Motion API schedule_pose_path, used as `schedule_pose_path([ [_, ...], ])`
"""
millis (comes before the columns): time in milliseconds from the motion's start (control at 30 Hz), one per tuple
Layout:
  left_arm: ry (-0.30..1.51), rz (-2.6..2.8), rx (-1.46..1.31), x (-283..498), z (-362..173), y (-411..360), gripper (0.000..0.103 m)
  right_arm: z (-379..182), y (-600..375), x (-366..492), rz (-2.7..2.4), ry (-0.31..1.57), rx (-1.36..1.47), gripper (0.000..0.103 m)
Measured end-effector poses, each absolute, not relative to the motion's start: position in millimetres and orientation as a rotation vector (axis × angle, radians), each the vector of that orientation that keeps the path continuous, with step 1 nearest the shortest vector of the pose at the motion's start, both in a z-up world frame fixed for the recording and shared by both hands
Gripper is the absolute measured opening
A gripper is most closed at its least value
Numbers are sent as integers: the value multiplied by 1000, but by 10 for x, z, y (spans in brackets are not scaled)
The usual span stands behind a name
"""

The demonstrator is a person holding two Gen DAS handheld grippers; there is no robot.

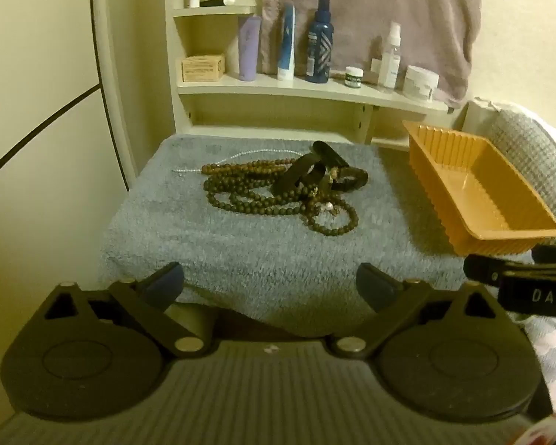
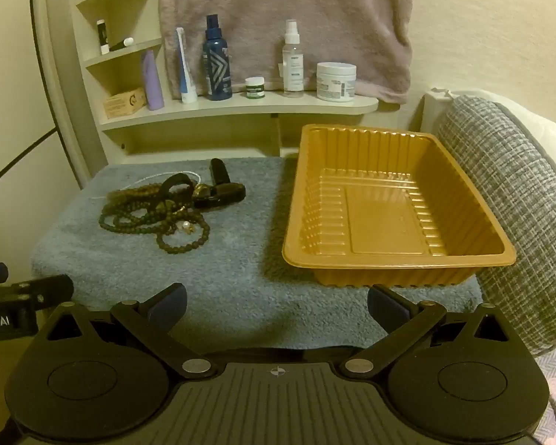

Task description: Organize jewelry

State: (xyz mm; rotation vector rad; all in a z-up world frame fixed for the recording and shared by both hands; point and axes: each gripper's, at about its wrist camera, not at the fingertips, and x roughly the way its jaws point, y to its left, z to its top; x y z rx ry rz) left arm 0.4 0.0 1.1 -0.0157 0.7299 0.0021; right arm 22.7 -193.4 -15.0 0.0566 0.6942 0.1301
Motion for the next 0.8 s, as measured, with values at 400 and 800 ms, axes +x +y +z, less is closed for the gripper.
schedule_pose_path([
  [400, 723, -13, -36, -14, 14, 10, 98, -143, -1913, 235, 128, 698, 55, 103],
  [800, 720, -15, -35, -20, 10, 8, 98, -141, -1923, 219, 129, 699, 54, 103],
])
